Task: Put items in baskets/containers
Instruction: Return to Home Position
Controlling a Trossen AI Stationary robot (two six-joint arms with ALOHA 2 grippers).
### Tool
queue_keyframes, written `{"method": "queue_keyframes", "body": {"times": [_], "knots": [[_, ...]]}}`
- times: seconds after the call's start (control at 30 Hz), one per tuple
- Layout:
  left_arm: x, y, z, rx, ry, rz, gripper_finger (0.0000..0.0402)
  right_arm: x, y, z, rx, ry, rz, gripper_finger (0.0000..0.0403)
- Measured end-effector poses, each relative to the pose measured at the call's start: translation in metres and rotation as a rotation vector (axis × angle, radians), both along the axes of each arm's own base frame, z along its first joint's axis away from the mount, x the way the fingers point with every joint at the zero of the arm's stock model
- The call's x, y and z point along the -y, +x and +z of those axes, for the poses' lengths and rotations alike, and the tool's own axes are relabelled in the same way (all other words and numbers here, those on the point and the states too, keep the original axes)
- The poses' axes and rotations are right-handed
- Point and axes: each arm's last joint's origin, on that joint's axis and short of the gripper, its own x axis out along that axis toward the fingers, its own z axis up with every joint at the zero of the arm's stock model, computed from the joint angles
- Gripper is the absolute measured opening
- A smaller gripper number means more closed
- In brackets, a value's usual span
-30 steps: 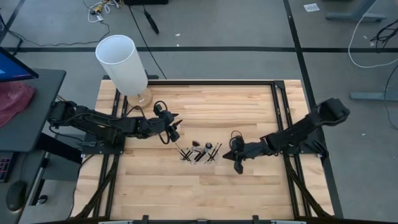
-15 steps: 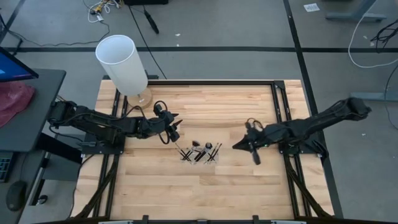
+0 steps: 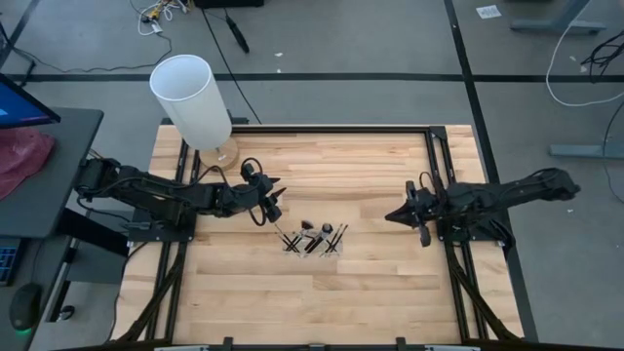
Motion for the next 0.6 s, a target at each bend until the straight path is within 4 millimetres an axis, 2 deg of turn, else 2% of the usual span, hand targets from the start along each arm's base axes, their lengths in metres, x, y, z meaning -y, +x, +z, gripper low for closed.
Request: {"method": "queue_keyframes", "body": {"times": [0.13,0.2,0.6], "knots": [[0.0,0.0,0.0,0.0,0.0,0.002,0.0161,0.003,-0.007,-0.022,0.078,0.061,0.007,0.0004],[-0.001,0.0,0.0,0.0,0.001,0.002,0.0161,0.004,-0.009,-0.027,0.109,0.073,0.017,0.0004],[-0.001,0.0,0.0,0.004,-0.005,0.005,0.0161,0.013,-0.025,-0.025,0.192,0.008,0.073,0.0004]]}}
